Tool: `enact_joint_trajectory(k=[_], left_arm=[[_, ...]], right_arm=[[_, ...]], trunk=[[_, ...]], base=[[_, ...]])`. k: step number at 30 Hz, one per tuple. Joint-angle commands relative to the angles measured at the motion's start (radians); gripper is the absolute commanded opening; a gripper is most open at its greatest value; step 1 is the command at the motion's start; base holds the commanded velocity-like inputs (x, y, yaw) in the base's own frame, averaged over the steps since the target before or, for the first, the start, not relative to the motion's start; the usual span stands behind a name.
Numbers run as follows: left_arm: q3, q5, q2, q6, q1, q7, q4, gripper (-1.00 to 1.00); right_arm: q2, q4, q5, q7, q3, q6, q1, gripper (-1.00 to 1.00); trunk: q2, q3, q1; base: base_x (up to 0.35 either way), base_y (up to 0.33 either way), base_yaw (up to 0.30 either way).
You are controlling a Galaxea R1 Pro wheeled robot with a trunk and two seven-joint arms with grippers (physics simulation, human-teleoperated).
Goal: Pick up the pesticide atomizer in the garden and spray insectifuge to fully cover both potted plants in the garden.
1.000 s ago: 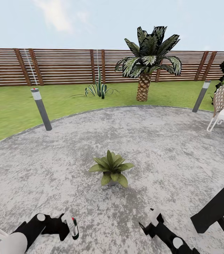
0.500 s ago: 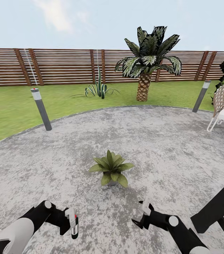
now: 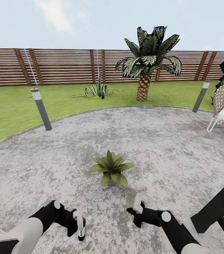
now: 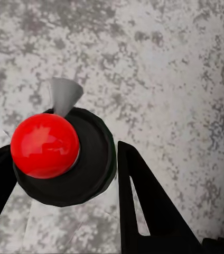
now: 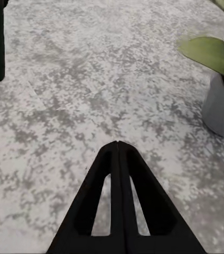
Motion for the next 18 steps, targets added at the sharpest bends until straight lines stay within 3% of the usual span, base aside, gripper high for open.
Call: enact_joint_trajectory(k=[1, 3, 6, 18], left_arm=[[0.007, -0.012, -0.007, -0.009, 0.000, -0.002, -0.001, -1.00], [0.007, -0.014, -0.018, -0.010, 0.000, 0.000, -0.010, -1.00], [0.008, -0.027, -0.023, -0.010, 0.001, 0.001, -0.025, -1.00], [-0.010, -0.042, -0.057, -0.021, 0.015, 0.019, -0.030, -1.00]], right_arm=[[0.003, -0.002, 0.006, 0.003, 0.021, -0.004, 0.000, -1.00], [0.012, -0.003, 0.005, 0.003, 0.089, -0.004, 0.000, -1.00], [0.030, -0.003, 0.004, 0.002, 0.116, -0.004, 0.000, -1.00], [0.095, -0.003, 0.004, 0.004, 0.124, -0.004, 0.000, -1.00]], trunk=[[0.000, -0.001, 0.000], [0.000, -0.001, 0.000], [0.000, -0.001, 0.000], [0.000, -0.001, 0.000]], base=[[0.000, 0.000, 0.000], [0.000, 0.000, 0.000], [0.000, 0.000, 0.000], [0.000, 0.000, 0.000]])
